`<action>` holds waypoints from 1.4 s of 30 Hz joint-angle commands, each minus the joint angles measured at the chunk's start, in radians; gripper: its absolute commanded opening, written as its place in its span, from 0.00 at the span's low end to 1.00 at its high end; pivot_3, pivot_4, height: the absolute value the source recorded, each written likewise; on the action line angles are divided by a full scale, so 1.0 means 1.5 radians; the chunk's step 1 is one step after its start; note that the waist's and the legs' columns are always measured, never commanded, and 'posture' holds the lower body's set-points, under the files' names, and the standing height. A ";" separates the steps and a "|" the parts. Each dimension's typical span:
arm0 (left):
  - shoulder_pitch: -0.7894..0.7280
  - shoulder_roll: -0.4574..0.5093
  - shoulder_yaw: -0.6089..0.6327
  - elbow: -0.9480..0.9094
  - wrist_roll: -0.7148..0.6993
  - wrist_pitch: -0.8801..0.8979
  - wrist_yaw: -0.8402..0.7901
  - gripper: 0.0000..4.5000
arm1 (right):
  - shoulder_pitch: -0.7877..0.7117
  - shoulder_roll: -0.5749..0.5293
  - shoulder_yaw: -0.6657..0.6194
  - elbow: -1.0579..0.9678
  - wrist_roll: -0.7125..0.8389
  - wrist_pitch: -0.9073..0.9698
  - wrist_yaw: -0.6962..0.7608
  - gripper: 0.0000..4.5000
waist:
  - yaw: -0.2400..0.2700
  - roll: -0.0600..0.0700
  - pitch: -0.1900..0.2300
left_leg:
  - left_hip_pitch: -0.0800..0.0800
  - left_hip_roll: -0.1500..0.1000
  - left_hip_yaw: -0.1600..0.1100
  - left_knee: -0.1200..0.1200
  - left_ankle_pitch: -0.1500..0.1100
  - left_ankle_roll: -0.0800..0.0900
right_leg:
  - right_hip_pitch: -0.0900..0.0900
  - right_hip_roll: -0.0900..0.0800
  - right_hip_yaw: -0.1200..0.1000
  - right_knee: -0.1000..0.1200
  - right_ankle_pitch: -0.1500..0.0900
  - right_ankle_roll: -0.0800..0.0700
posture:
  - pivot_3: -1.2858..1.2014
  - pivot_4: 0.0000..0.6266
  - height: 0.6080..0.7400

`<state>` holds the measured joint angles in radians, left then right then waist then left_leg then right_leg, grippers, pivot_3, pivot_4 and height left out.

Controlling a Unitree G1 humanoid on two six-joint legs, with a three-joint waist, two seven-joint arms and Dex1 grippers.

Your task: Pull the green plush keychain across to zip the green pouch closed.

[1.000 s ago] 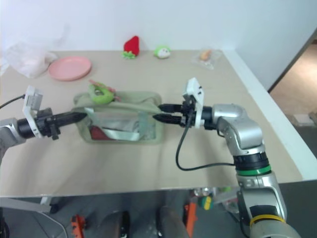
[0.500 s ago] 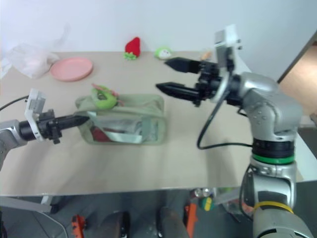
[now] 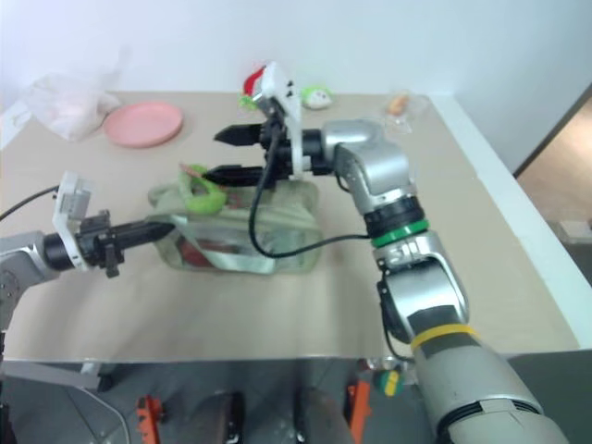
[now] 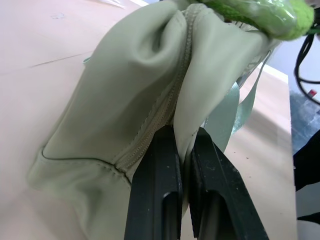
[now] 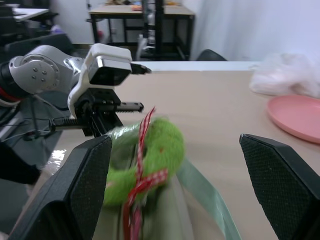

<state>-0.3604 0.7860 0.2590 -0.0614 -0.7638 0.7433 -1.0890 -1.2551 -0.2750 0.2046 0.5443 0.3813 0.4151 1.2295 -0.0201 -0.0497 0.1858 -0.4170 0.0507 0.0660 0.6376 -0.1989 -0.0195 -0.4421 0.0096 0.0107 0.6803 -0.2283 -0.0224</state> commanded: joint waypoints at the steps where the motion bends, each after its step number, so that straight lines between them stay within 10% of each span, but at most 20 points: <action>1: 0.016 -0.010 -0.010 -0.029 -0.009 0.018 0.016 0.00 | -0.025 0.021 0.007 0.018 -0.021 -0.028 0.029 0.94 | 0.001 0.000 0.000 | -0.001 -0.001 -0.001 0.001 0.000 0.000 | 0.000 -0.001 -0.001 0.000 0.000 0.000 | 0.52 0.24 1.00; 9: 0.018 -0.014 0.000 -0.034 -0.019 0.026 0.033 0.00 | 0.002 0.036 0.015 0.010 -0.044 -0.024 0.051 0.94 | 0.001 0.000 0.000 | -0.001 0.000 -0.002 0.001 0.000 0.000 | 0.000 0.000 -0.002 0.000 0.000 0.001 | 0.52 0.24 1.00; 21: 0.014 -0.015 -0.003 -0.037 -0.023 0.025 0.041 0.00 | 0.025 0.039 0.005 -0.005 -0.041 -0.015 0.057 0.00 | 0.001 0.000 0.000 | -0.001 0.000 -0.002 0.001 0.000 0.000 | 0.000 0.000 -0.002 0.000 0.000 0.001 | 0.52 0.24 1.00; 30: 0.014 -0.021 -0.005 -0.039 -0.022 0.024 0.044 0.00 | 0.024 0.011 -0.014 -0.014 -0.059 -0.027 0.018 0.00 | 0.001 0.000 0.000 | -0.001 0.000 -0.002 0.001 0.000 0.000 | 0.000 0.000 -0.002 0.000 0.000 0.001 | 0.52 0.24 1.00; 42: 0.000 -0.028 -0.026 -0.021 -0.014 0.017 0.030 0.00 | 0.097 -0.274 -0.112 -0.185 -0.051 0.008 0.029 0.00 | 0.004 0.000 0.000 | -0.002 -0.003 -0.003 0.001 0.000 0.001 | 0.000 -0.004 -0.004 0.000 -0.002 0.005 | 0.52 0.24 1.00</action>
<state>-0.3638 0.7503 0.2534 -0.0883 -0.7912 0.7616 -1.0319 -1.1086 -0.6458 0.0938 0.3223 0.2917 0.4225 1.2727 -0.0142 -0.0495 0.1859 -0.4206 0.0453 0.0621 0.6394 -0.1990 -0.0186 -0.4416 0.0034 0.0052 0.6798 -0.2321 -0.0150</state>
